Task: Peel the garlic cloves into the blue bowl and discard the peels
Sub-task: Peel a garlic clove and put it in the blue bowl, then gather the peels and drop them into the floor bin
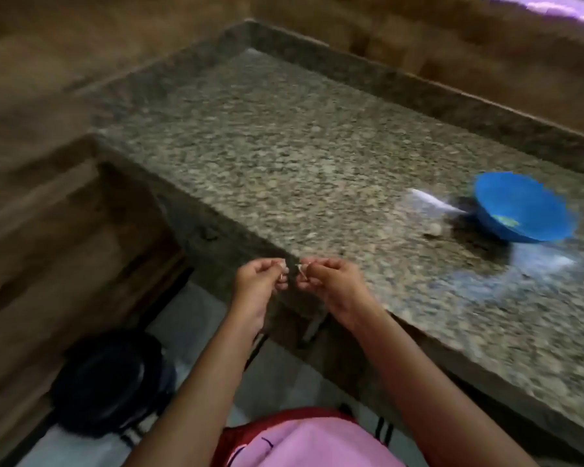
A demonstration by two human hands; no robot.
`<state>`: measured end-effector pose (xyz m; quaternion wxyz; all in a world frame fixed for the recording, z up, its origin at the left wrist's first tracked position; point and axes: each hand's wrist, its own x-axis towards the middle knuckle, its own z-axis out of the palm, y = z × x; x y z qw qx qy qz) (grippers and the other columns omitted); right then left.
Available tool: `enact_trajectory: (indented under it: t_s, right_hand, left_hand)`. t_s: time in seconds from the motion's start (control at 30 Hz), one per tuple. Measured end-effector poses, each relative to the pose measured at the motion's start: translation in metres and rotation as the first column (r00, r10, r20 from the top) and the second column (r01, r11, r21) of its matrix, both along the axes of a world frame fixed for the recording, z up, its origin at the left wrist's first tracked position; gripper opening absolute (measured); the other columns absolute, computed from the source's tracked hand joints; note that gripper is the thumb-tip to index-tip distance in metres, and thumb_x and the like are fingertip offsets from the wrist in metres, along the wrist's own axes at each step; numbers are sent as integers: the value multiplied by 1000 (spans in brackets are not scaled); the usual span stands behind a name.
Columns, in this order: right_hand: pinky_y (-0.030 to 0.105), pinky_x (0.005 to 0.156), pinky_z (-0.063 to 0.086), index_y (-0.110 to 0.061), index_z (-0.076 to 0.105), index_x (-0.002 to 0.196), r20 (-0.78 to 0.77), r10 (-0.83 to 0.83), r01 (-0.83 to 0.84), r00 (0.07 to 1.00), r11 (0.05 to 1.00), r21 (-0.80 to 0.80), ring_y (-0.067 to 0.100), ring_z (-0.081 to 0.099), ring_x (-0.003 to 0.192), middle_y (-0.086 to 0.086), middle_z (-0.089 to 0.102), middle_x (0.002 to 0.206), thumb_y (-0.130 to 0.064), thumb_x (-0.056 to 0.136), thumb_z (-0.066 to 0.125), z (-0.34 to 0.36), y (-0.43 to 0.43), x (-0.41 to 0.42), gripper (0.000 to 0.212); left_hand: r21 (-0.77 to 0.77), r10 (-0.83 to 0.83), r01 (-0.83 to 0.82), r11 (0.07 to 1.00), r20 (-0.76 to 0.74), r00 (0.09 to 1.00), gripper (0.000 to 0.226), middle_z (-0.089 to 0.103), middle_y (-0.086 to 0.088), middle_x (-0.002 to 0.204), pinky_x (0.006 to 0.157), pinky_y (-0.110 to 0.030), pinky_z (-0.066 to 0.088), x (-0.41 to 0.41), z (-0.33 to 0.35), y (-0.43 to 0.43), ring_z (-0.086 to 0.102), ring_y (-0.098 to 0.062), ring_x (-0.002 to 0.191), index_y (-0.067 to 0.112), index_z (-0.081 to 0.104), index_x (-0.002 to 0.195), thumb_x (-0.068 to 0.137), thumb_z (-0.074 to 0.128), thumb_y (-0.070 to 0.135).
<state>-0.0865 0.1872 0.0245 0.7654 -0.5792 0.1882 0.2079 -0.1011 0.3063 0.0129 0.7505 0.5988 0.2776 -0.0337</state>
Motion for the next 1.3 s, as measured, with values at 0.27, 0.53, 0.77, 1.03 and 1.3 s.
enact_trajectory:
  t_s: [0.27, 0.53, 0.77, 1.03, 1.3]
  right_hand:
    - [21, 51, 52, 2, 60, 82, -106, 312, -315, 944, 949, -4, 12, 60, 49, 11, 60, 69, 10, 86, 56, -32, 222, -29, 9]
    - [24, 56, 55, -2, 57, 74, -247, 570, -599, 784, 798, -62, 13, 57, 48, 8, 58, 57, 8, 87, 57, -84, 373, -54, 16]
    - [32, 60, 50, -2, 55, 66, -442, 616, -756, 653, 566, -328, 22, 51, 55, 15, 54, 64, 8, 83, 60, -165, 441, -63, 20]
    - [30, 56, 50, -11, 46, 62, -498, 573, -759, 650, 501, -415, 17, 48, 55, 7, 50, 67, 7, 87, 52, -232, 471, -54, 31]
    - [46, 92, 50, 1, 62, 102, -367, 516, -623, 774, 725, -294, 41, 62, 91, 28, 59, 119, 9, 88, 47, -188, 437, -54, 22]
  left_hand:
    - [-49, 364, -371, 927, -114, 924, 20, 58, -5, 69, 51, -13, 46, -79, -30, 207, 53, -6, 52, 9, 61, 77, 92, 53, -1]
    - [-113, 697, -753, 648, -312, 646, 14, 57, -9, 71, 47, -13, 49, -142, -74, 334, 57, -11, 56, 4, 60, 82, 93, 51, -1]
    - [-125, 620, -766, 631, -511, 595, 25, 50, -9, 69, 55, -19, 45, -159, -137, 377, 48, -15, 60, 5, 53, 73, 94, 44, -6]
    - [-142, 598, -804, 578, -597, 535, 27, 52, -2, 80, 64, -19, 48, -150, -207, 401, 52, -10, 70, 12, 47, 75, 93, 42, -7]
    - [-214, 633, -822, 527, -547, 548, 21, 51, -15, 103, 88, -28, 44, -151, -175, 380, 56, -25, 89, -8, 53, 114, 96, 46, 2]
